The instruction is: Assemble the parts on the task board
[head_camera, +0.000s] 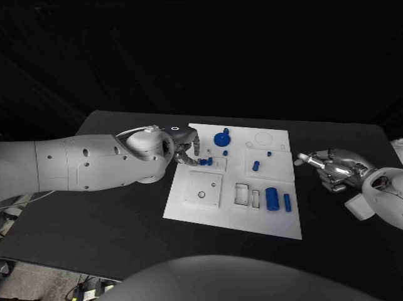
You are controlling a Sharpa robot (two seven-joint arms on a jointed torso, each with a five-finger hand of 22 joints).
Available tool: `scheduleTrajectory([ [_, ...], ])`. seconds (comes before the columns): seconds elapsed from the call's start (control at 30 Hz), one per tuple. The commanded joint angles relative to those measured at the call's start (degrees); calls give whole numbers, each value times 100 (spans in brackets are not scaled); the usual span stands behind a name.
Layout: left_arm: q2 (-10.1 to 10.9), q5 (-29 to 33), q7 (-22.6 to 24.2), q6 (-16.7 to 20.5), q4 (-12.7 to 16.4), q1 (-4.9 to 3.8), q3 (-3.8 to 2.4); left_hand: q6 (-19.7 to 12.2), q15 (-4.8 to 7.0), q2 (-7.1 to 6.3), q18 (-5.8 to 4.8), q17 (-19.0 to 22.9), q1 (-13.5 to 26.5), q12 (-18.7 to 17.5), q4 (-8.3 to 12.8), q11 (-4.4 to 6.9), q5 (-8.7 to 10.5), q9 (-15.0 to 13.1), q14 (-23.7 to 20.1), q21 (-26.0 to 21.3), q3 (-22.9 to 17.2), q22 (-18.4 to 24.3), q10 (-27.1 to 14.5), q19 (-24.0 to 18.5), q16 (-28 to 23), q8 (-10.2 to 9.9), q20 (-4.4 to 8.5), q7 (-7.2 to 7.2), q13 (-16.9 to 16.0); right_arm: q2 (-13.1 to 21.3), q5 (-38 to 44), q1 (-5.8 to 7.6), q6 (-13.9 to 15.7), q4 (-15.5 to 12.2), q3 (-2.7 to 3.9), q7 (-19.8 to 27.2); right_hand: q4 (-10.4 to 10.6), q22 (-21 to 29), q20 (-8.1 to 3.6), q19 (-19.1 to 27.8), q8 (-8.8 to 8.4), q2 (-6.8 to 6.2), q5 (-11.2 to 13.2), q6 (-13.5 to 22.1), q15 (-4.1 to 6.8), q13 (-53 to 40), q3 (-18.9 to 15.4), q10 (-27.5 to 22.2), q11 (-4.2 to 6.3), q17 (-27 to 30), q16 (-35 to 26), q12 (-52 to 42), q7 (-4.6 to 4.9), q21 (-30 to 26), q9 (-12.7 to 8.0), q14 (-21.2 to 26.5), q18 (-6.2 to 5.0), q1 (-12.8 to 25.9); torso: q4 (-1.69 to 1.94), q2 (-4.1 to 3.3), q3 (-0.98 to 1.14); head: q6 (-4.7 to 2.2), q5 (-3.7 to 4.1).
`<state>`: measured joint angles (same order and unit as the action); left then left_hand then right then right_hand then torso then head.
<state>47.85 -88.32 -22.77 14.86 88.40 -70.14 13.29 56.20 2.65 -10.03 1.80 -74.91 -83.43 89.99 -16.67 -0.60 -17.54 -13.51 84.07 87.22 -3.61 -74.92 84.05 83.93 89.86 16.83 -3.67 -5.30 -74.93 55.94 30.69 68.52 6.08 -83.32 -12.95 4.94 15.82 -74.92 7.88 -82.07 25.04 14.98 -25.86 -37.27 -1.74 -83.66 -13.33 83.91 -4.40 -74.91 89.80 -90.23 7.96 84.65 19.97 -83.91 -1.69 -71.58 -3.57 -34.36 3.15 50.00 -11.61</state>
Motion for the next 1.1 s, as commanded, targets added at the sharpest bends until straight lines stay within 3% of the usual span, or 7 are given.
scheduleTrajectory([
  [0.03,-51,-252,44,320,-18,42,-4,45,-35,-1,-102,-1509,-16,1,0,-12,-72,14,593,-33,-58,-1404,595,455,14,-31,-37,8,-1507,-8,16,-4,-34,-2,-1,43,-11,-1231,-6,26,-33,-4,-19,-53,46,-634,22,609,78,-1509,20,23,0,-22,-5,-609,-41,-55,-1,1,2,0,-5],
  [0.43,-197,-237,171,679,-142,175,-4,27,-39,27,-92,-1509,-60,1,0,-20,-127,48,593,-76,-141,-1391,595,435,14,-92,-38,-5,-1507,-15,16,-5,-54,12,-1,36,-10,-1229,-6,30,-35,-7,-21,-52,46,-634,22,609,78,-1509,20,23,1,-25,-7,-609,-42,-58,-4,-1,2,0,-3],
  [1.1,-407,-102,245,653,-424,333,-5,26,-43,39,-91,-1509,-61,1,-1,-26,-122,61,593,-83,-175,-1389,595,432,14,-114,-41,-11,-1507,-2,15,-7,-66,22,-1,43,-10,-1229,-6,30,-35,-7,-21,-52,46,-634,22,609,78,-1509,20,23,1,-25,-7,-609,-42,-58,-2,-3,2,0,-11],
])
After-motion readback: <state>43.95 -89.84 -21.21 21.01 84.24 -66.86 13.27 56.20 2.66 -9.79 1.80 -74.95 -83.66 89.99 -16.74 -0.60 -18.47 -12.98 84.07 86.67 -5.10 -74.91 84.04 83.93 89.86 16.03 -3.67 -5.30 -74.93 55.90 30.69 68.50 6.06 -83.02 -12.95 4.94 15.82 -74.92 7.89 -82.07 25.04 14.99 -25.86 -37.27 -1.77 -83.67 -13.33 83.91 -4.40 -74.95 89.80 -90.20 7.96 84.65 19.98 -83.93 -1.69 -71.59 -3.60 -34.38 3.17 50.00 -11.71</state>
